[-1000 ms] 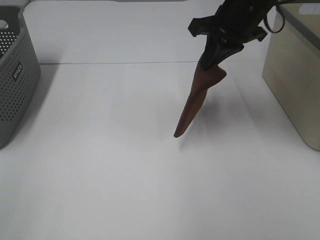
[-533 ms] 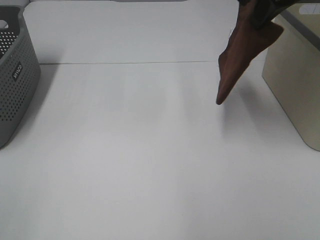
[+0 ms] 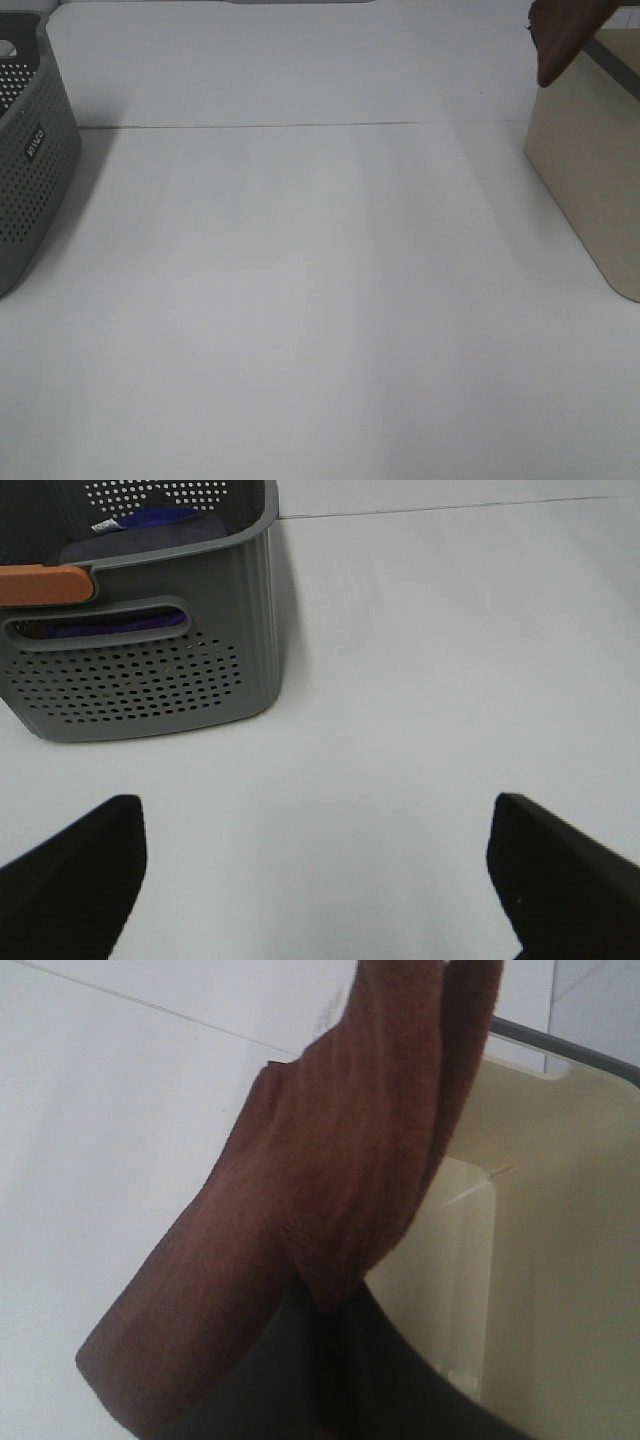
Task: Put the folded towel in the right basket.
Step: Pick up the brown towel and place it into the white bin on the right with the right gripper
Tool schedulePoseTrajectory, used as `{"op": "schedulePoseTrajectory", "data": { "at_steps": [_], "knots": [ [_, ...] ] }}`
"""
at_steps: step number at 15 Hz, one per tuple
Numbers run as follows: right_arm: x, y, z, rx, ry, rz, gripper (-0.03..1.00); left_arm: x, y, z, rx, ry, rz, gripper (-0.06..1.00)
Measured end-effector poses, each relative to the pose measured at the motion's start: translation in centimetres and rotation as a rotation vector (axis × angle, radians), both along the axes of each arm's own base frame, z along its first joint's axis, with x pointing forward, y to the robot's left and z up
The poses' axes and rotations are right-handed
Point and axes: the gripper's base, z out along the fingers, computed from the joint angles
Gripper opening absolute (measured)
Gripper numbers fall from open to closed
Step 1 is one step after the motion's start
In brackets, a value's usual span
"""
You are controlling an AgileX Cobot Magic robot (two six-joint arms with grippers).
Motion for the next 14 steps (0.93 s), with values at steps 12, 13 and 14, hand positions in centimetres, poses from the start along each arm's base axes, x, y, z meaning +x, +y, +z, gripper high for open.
{"op": "schedulePoseTrajectory", "data": {
  "at_steps": [12, 13, 14],
  "knots": [
    [6.2, -13.6, -8.2, 0.383, 0.061, -0.279, 0.01, 0.0, 0.0, 0.0, 0.000, 0.000, 0.000, 0.88],
    [6.5, -13.6, -7.8, 0.399, 0.014, -0.275, 0.01, 0.0, 0.0, 0.0, 0.000, 0.000, 0.000, 0.88],
    [6.7, -13.5, -7.7, 0.418, -0.009, -0.272, 0.01, 0.0, 0.0, 0.0, 0.000, 0.000, 0.000, 0.88]
  ]
}}
